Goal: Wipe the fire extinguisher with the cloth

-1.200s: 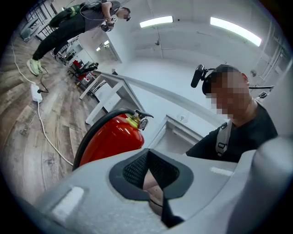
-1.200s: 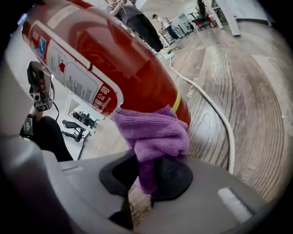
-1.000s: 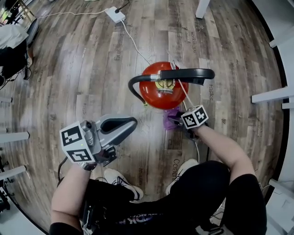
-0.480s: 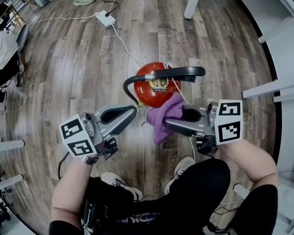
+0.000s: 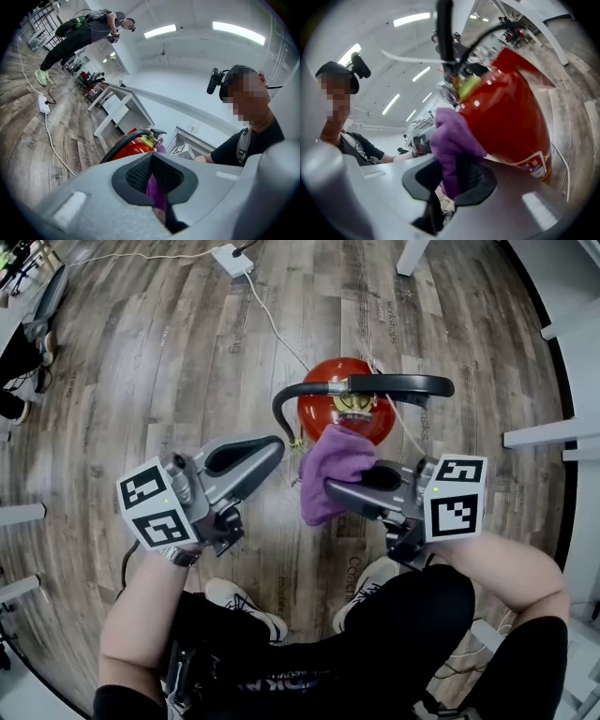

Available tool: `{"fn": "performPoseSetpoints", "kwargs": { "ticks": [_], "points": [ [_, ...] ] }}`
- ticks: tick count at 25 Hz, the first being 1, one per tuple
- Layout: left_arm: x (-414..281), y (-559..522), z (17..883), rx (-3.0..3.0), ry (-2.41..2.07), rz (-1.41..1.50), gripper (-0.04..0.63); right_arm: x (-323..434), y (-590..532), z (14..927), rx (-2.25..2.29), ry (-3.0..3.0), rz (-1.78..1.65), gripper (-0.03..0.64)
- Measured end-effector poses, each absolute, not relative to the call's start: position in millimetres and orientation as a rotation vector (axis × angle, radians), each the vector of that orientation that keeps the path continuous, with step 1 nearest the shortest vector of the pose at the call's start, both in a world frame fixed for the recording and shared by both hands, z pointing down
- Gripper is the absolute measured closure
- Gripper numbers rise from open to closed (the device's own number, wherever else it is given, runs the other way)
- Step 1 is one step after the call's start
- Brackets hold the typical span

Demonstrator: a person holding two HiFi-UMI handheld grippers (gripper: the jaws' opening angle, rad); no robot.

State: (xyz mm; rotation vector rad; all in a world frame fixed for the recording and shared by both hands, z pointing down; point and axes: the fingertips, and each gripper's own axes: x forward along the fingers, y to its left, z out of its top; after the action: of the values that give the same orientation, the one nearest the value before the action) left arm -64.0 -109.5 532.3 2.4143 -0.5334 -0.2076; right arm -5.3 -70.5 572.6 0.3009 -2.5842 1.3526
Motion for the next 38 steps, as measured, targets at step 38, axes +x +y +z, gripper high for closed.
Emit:
{"fn": "performPoseSetpoints", "kwargs": {
  "ticks": [38],
  "points": [
    [-61,-87,559,2.357,-0.443,-0.109,0.597,14,-74,632,0.317,-2.502,1.498,0.552]
  ]
}}
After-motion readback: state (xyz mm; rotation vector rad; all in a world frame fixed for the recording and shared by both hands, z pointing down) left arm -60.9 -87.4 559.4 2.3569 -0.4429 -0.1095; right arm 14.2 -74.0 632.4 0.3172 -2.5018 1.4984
